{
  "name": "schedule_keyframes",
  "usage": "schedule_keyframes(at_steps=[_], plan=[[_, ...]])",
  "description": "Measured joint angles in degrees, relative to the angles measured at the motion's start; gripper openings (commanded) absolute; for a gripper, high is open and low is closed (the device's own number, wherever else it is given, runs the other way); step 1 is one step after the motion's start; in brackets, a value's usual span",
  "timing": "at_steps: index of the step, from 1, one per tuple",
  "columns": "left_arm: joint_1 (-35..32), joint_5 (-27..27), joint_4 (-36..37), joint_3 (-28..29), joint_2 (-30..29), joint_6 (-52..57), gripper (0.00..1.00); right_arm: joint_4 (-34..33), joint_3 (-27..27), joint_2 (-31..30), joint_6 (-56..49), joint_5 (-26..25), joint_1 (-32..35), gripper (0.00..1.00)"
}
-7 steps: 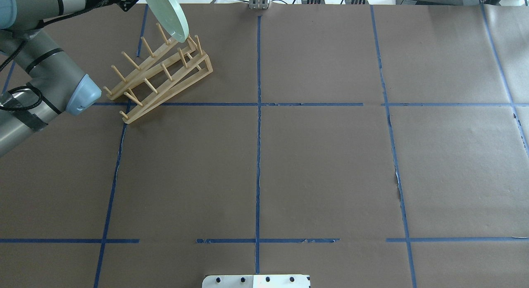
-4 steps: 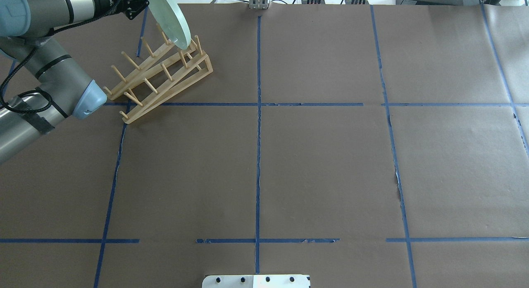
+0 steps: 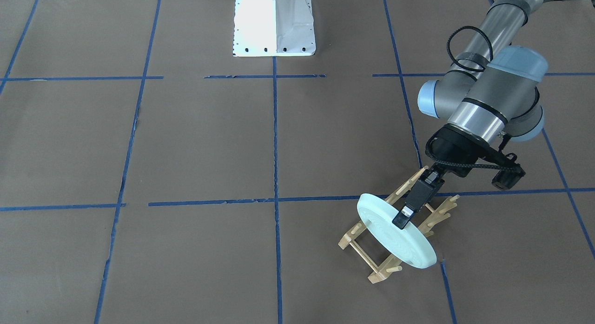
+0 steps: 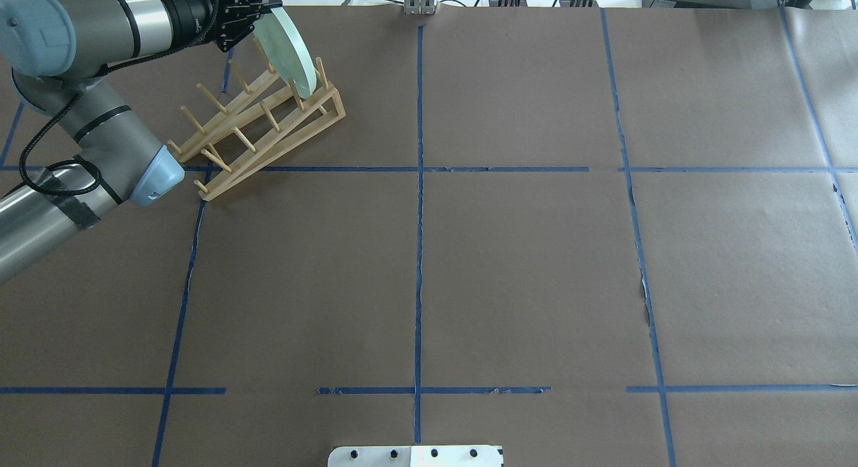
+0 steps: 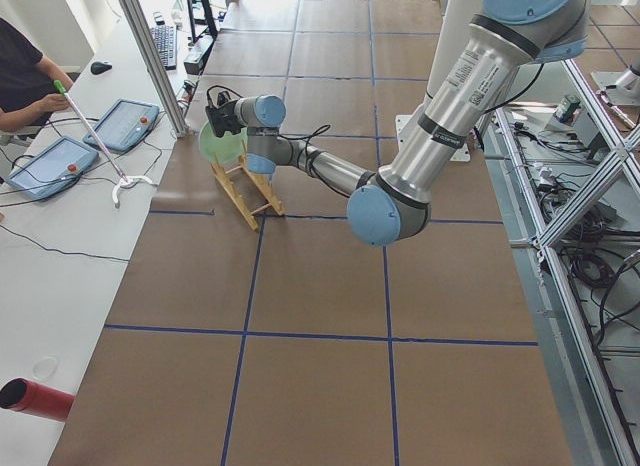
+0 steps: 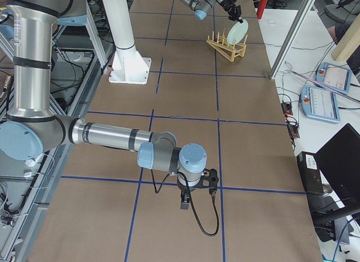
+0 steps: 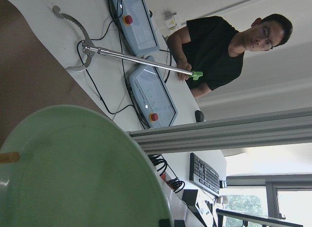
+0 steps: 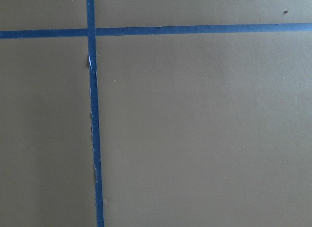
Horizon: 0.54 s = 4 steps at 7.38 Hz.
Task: Place plate on rack
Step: 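Lower the upright plate into the rack slot farthest from the robot, then open the left gripper and withdraw it away from the plate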
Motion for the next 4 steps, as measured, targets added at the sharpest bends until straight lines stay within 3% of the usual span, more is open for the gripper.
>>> schedule_keyframes(at_steps=[1,4], plan=[[0.07,0.02,0.02,0.11,0.0,0.92,0.99,0.0,0.0,0.0,0.0,0.0,0.0,1.0],[-0.05,-0.31,1.12,-0.57,-0.28,2.11,1.0,0.0,-0.01,0.0,0.0,0.0,0.0,1.0]])
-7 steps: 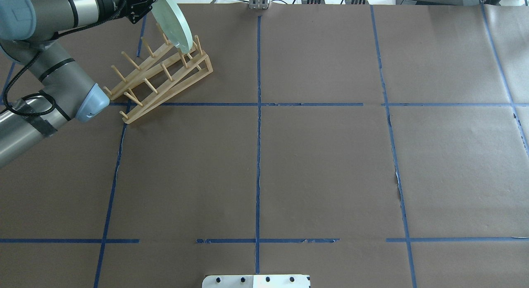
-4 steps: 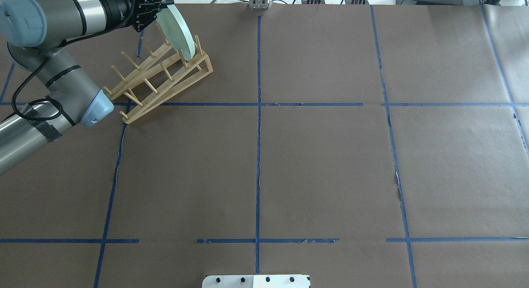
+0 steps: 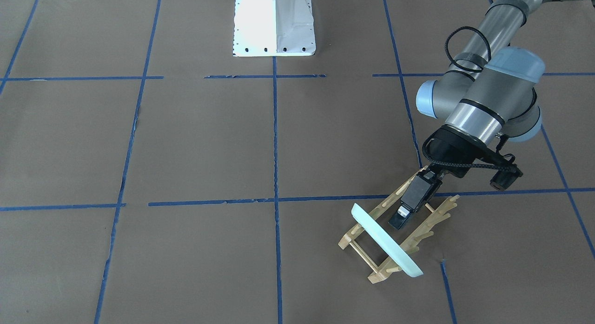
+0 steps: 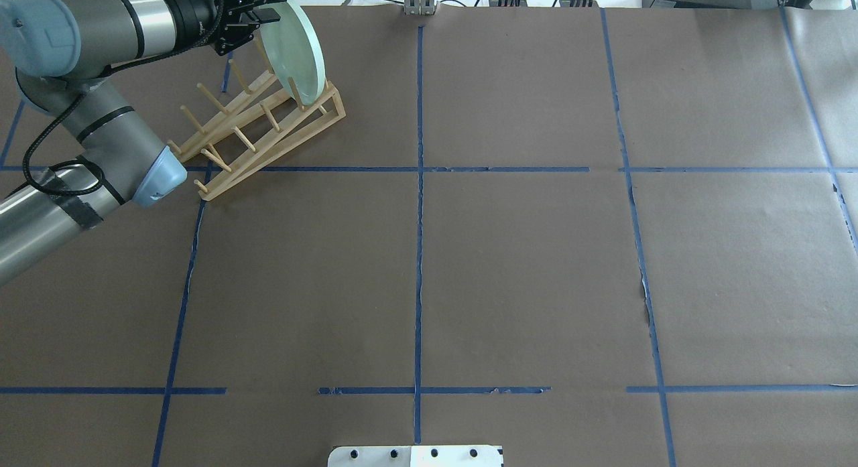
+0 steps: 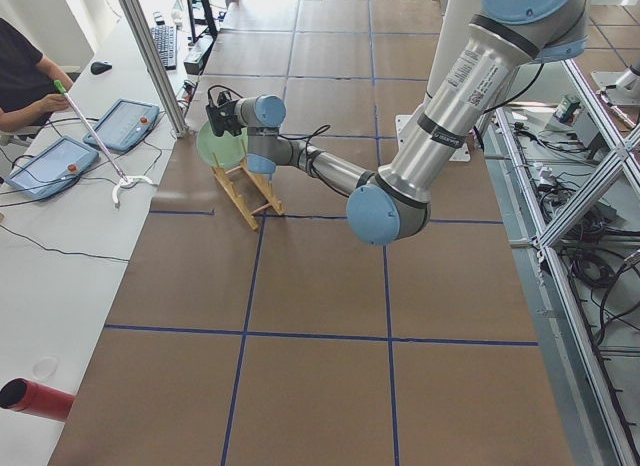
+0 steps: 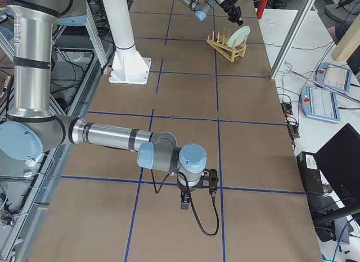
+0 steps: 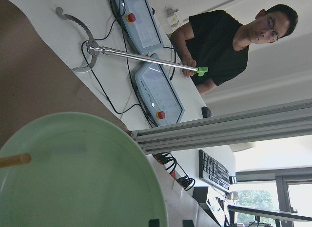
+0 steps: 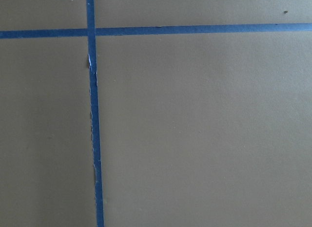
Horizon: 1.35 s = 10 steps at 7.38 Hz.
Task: Place plate on rack
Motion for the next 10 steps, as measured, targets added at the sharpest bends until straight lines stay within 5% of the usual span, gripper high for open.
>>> schedule_keyframes(at_steps=[2,4,7,10], plan=[[-3.05,-8.19,9.8,-3.58,0.28,5.68,1.0,0.0,0.0,0.0,0.0,0.0,0.0,1.0],[-8.33,-19.98,28.65,-8.75,1.43,23.4,1.0,0.0,0.0,0.0,0.0,0.0,0.0,1.0],[-15.33,-23.22,59.35,-17.86,6.6,61.04,1.0,0.0,0.02,0.0,0.0,0.0,0.0,1.0],[-27.4,-26.59,70.61,-17.75,15.94,93.12,1.0,0.0,-0.02,0.0,0.0,0.0,0.0,1.0]])
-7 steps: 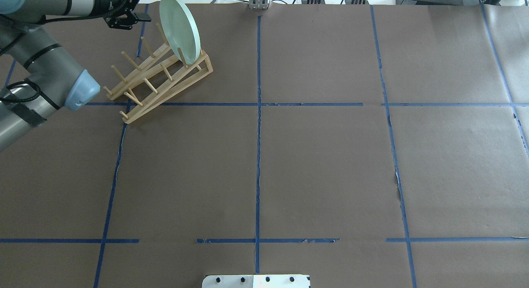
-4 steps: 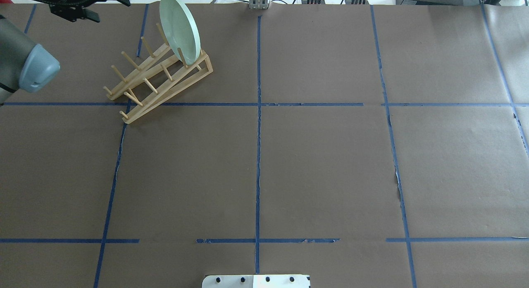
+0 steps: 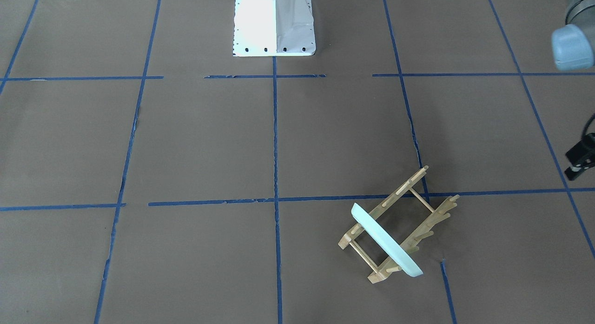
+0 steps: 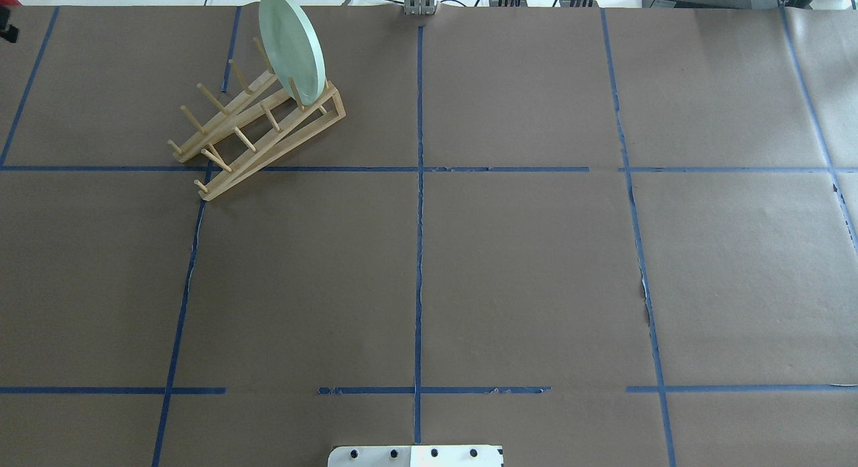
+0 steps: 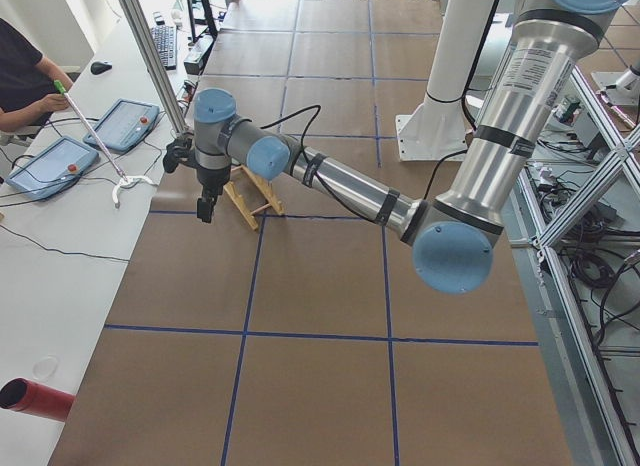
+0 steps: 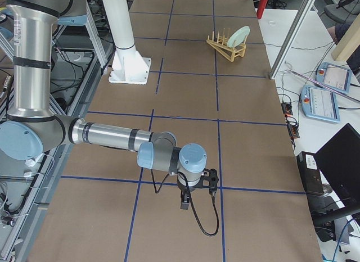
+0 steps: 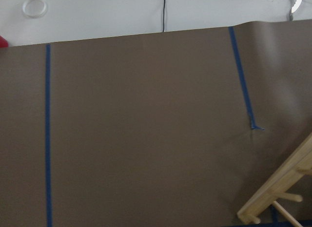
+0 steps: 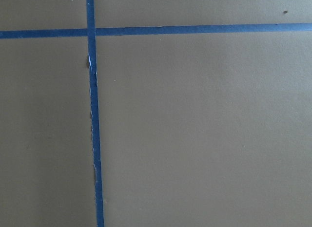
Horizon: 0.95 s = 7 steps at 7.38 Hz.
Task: Place plate on rack
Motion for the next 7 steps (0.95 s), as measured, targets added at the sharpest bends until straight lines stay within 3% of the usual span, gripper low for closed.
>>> schedule_keyframes(at_steps=[2,4,7], plan=[[-7.33,-4.58,9.37,3.16,2.89,15.6,1.0,0.0,0.01,0.0,0.0,0.0,0.0,1.0],[-12.86,-5.53,16.66,6.17,6.13,26.5,1.0,0.0,0.0,0.0,0.0,0.0,0.0,1.0],[-13.97,-6.04,17.01,6.41,10.5,29.24,1.0,0.0,-0.01,0.0,0.0,0.0,0.0,1.0]])
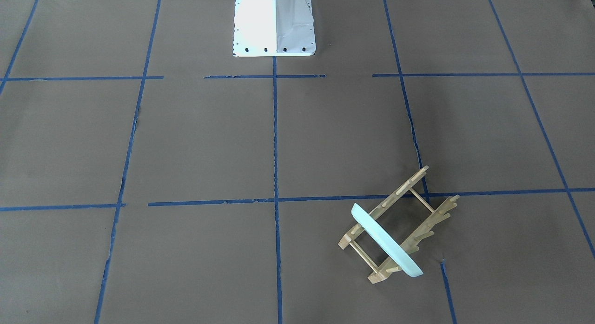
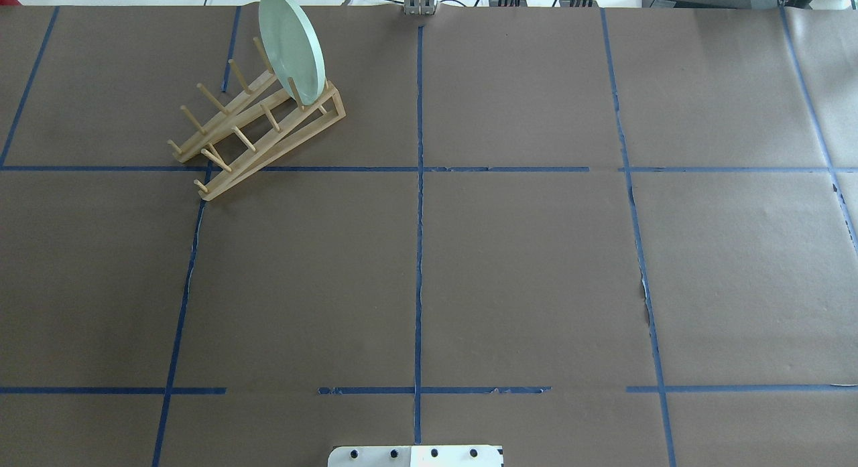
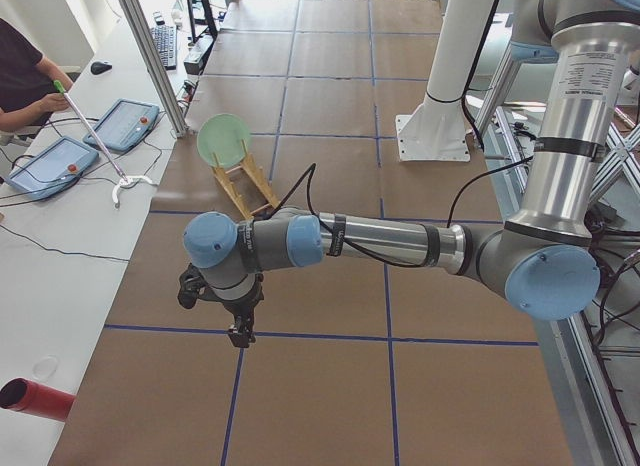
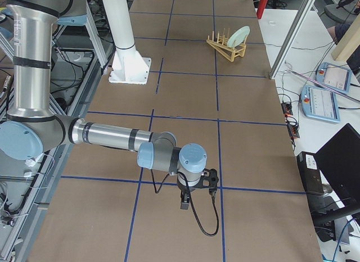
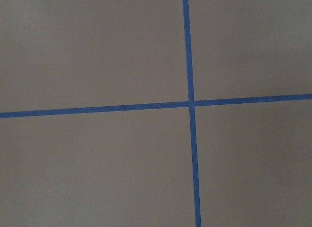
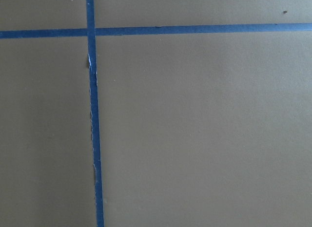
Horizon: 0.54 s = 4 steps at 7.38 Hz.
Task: Place plate on rack
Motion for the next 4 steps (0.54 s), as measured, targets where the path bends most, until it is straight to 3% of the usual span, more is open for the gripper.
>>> schedule_keyframes(at_steps=[4], plan=[[0.01,0.17,-2.74,0.72,0.57,0.08,1.0,0.0,0.02,0.0,0.0,0.0,0.0,1.0]])
